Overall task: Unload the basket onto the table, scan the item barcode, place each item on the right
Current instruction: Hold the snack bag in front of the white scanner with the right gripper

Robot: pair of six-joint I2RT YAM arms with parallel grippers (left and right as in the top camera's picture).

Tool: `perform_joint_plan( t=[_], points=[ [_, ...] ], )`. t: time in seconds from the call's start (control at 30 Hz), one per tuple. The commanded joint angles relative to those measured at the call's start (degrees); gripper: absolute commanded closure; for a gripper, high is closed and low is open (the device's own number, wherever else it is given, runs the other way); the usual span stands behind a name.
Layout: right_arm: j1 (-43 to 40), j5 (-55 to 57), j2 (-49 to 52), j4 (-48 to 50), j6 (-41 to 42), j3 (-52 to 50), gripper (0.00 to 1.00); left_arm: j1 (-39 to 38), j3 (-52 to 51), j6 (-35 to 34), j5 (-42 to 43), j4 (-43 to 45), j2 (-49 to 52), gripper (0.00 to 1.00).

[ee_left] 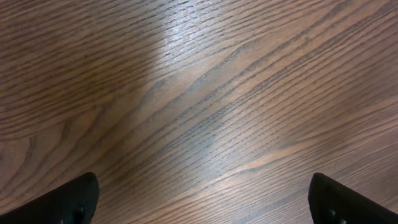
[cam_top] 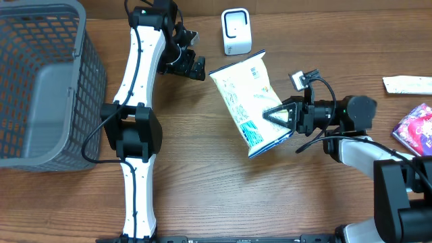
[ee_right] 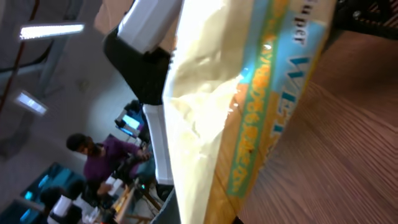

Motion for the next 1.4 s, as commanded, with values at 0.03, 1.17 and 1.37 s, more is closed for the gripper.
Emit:
perform_joint_plan(
  t=[0.03, 1.17, 1.37],
  points=[
    [-0.3, 12.9, -0.8, -19.5, -22.9, 3.8, 0.96, -0.1, 1.2, -0.8, -0.3, 0.1, -1.3, 0.00],
    [16.2, 105.4, 12.9, -55.4, -106.7, 30.3, 0.96, 1.5, 8.5, -6.8, -24.3, 6.5, -24.6, 0.00],
    [16.2, 110.6, 23.7, -42.2, -123.6, 37.0, 0.96, 1.5, 8.3, -6.8, -25.2, 4.7, -24.6, 0.00]
  ],
)
